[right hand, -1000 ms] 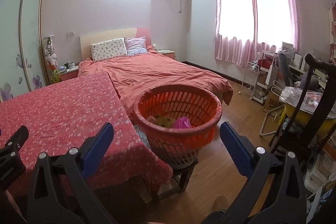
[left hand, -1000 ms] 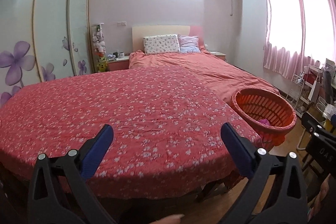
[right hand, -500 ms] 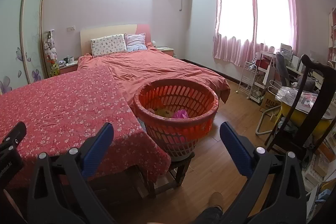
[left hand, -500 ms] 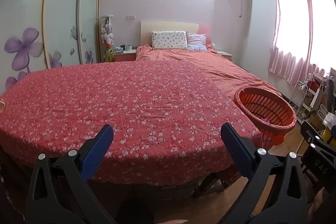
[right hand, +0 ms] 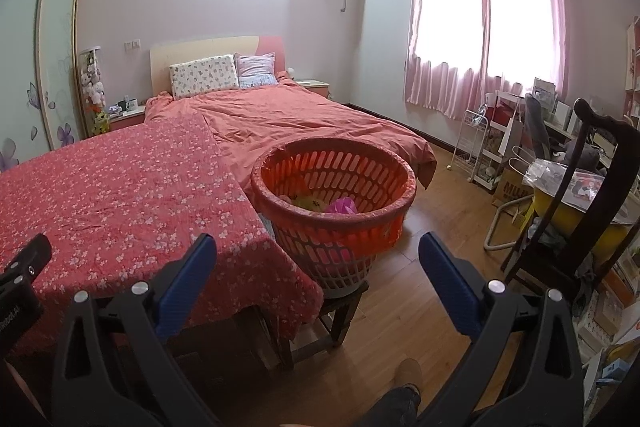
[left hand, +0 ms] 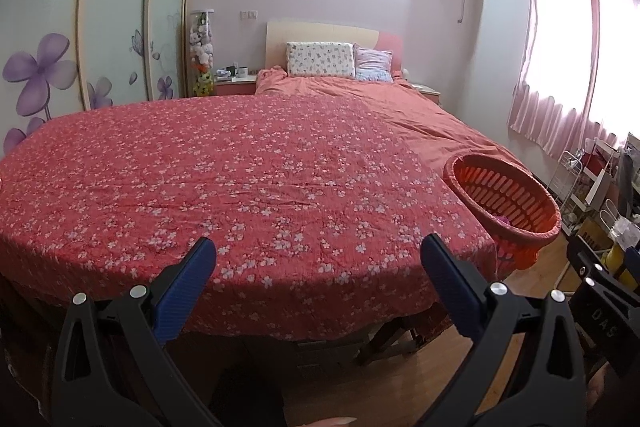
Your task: Collect trash
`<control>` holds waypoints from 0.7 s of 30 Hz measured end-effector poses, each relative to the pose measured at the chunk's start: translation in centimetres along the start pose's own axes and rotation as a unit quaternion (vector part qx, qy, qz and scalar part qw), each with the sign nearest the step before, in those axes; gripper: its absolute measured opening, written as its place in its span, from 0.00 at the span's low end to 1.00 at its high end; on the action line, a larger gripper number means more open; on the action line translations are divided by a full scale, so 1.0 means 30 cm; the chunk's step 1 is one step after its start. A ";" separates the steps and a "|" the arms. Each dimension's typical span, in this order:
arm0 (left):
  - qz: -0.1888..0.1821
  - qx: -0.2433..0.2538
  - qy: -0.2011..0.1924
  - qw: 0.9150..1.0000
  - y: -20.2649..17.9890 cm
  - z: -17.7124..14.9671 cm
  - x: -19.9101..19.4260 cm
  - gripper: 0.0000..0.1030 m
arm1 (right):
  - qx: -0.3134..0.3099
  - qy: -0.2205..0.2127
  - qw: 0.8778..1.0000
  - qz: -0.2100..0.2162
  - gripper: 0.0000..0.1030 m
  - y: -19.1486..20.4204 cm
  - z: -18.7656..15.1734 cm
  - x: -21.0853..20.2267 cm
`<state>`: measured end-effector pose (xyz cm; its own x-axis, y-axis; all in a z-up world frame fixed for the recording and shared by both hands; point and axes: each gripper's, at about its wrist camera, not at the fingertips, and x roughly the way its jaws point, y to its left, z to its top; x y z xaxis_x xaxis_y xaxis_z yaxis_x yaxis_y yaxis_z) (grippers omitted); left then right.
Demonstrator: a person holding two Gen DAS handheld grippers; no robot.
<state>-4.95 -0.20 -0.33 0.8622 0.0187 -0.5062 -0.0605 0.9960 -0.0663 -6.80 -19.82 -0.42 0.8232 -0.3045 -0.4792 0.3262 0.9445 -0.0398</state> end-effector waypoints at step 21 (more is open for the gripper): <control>-0.010 0.000 -0.002 1.000 -0.010 0.012 -0.010 0.98 | 0.002 0.002 1.000 -0.001 0.96 -0.006 0.005 0.012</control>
<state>-5.02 -0.47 0.15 0.8649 -0.0001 -0.5020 -0.0445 0.9960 -0.0768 -6.49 -20.12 -0.46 0.8201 -0.3067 -0.4830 0.3307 0.9430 -0.0373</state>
